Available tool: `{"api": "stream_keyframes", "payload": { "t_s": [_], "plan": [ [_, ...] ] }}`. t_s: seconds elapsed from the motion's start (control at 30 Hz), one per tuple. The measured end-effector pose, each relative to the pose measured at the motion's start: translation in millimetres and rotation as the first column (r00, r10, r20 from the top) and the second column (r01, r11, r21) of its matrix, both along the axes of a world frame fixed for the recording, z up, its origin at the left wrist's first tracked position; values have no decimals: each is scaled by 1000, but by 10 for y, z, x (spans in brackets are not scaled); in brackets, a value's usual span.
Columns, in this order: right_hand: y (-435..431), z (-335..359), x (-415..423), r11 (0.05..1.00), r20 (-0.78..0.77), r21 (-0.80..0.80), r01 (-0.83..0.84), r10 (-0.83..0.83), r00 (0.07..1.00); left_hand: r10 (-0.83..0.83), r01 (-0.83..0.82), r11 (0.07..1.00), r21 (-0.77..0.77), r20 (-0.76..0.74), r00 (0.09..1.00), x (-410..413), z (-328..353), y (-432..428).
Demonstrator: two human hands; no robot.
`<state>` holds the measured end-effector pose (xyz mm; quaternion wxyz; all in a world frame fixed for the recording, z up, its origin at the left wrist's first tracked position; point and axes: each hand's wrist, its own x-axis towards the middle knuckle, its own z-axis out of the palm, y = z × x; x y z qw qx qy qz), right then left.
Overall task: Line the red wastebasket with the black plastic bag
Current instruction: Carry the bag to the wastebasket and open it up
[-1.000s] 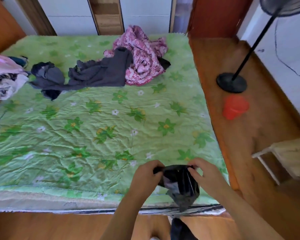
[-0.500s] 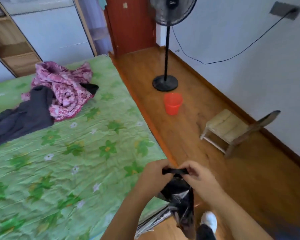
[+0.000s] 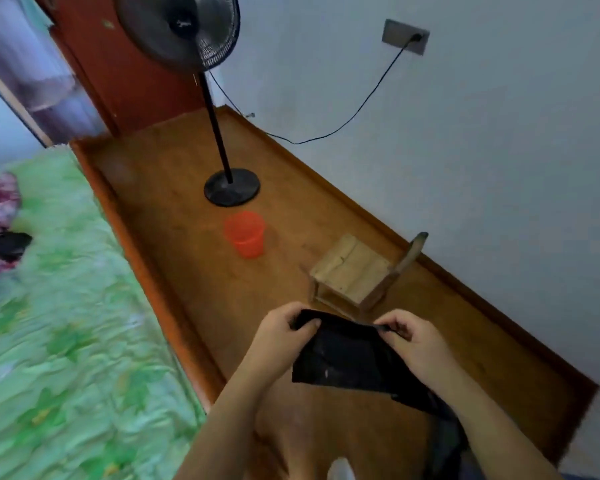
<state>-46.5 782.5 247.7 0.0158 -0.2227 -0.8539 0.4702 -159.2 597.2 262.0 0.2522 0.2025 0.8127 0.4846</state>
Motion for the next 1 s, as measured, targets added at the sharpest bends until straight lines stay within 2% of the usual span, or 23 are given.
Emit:
{"api": "stream_keyframes", "payload": {
  "t_s": [0.17, 0.4, 0.6, 0.83, 1.0],
  "plan": [
    [319, -63, -307, 998, 11, -63, -2, 2, 1000, 82, -88, 995, 44, 129, 988, -309, -79, 432],
    [518, -88, -1185, 977, 8, -201, -71, 74, 997, 130, -133, 991, 14, 132, 983, -989, -251, 807],
    [638, -161, -2455, 950, 44, -289, -119, 138, 990, 161, -177, 983, 56, 224, 961, -2064, -401, 980],
    [571, -54, -4198, 908, 39, -366, -202, 232, 972, 247, -265, 962, 59, 221, 944, -3624, -318, 836],
    [521, -5, -4994, 899, 3, -371, -233, 252, 968, 356, -377, 923, 79, 199, 913, -4288, -249, 806]
  ]
}}
